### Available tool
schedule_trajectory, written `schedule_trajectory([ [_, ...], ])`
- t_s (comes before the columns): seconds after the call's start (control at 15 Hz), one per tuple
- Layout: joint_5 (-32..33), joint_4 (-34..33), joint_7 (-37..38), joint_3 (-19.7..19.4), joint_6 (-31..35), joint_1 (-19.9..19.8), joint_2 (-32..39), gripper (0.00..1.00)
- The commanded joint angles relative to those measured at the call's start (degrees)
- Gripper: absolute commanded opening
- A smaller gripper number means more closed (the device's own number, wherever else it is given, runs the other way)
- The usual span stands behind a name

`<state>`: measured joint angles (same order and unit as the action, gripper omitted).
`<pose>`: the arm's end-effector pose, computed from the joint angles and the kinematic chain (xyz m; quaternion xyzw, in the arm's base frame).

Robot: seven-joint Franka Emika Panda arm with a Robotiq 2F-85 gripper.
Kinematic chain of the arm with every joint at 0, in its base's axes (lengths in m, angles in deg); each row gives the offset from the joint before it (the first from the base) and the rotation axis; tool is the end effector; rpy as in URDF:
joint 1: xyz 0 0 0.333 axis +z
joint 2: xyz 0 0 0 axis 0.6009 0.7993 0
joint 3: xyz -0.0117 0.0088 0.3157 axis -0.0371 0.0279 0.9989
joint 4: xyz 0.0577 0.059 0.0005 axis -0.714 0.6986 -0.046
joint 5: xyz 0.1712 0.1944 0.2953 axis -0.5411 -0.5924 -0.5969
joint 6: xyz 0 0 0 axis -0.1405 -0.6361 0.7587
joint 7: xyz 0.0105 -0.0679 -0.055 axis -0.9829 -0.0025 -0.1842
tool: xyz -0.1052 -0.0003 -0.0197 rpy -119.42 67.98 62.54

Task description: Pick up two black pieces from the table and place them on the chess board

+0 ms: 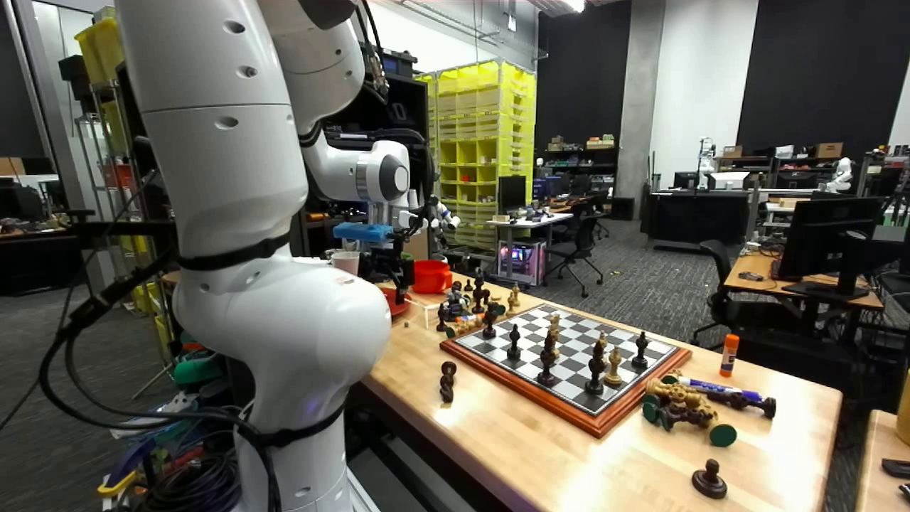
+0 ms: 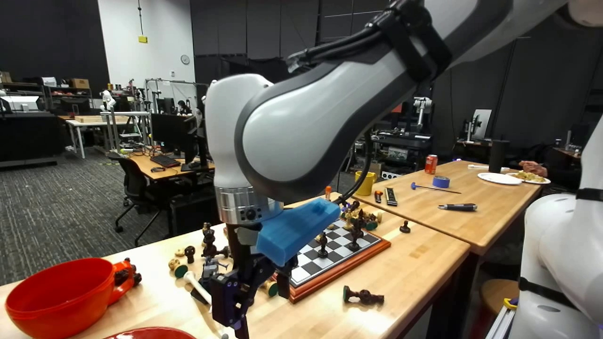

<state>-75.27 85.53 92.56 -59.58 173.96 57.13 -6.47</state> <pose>0.3289 0.3146 0.3527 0.9890 0.1346 -0.0601 0.0132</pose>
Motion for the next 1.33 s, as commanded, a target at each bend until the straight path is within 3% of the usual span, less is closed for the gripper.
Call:
schedule_trajectory([
  [0.0, 1.62, -1.87, -0.71, -1.11, -2.93, -1.13, 0.37, 1.00],
  [0.47, 7.08, -11.20, -2.42, -4.42, -9.87, -4.75, 5.86, 1.00],
  [0.8, 4.41, -19.88, -0.44, -5.67, -7.77, -4.87, 12.25, 1.00],
  [1.07, 8.48, -28.04, 4.32, -6.60, -3.26, -4.00, 18.05, 1.00],
  [1.27, 8.63, -27.07, 3.69, -7.23, -2.81, -3.69, 17.25, 1.00],
])
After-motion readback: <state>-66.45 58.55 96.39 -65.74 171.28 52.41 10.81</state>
